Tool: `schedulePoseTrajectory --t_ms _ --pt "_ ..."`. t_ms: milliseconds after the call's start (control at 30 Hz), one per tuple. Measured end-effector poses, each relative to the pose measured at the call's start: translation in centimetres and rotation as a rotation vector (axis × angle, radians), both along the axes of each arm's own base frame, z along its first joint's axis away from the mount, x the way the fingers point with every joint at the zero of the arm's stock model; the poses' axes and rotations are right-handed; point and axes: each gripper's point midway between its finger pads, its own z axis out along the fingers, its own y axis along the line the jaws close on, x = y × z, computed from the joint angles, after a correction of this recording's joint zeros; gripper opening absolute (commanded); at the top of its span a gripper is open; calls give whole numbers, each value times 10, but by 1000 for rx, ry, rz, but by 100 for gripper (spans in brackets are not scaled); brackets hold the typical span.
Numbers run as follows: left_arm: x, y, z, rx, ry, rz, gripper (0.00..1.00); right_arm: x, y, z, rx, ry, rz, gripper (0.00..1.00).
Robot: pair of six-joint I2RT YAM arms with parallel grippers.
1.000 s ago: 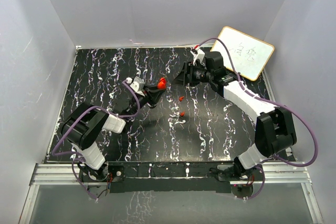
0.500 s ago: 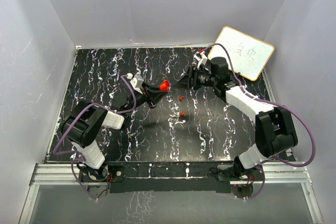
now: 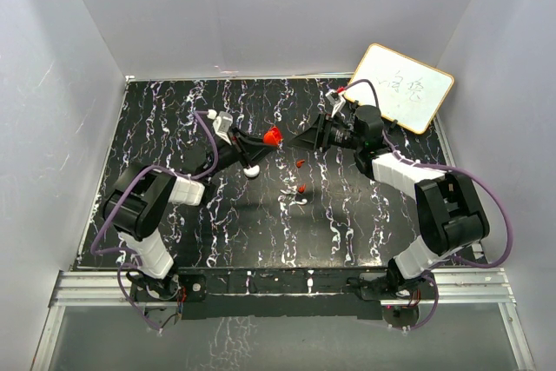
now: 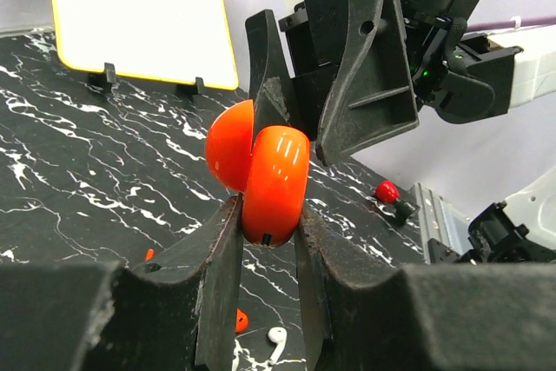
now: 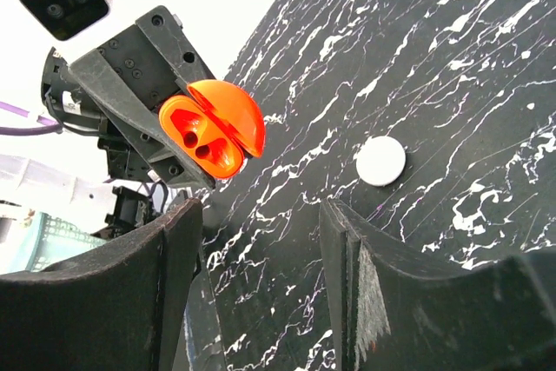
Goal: Insert the wireless bluetooth earbuds into the charging case
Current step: Adjust the charging case.
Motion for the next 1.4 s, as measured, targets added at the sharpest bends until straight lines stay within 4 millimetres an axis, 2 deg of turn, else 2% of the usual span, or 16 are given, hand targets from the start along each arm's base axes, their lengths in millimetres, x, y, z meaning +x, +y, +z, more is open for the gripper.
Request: schedulePoseTrajectory --t_ms 233,600,1100,1400 --pt "-1 0 2 -34 78 -40 0 9 -1 5 11 -39 -36 53" --pt "12 8 -8 -95 267 -54 0 20 4 -5 88 -23 -53 51" --pt "10 6 3 -131 322 -104 0 24 14 -3 211 10 -16 51" --pt "9 6 4 -139 337 -109 0 21 34 1 243 4 33 50"
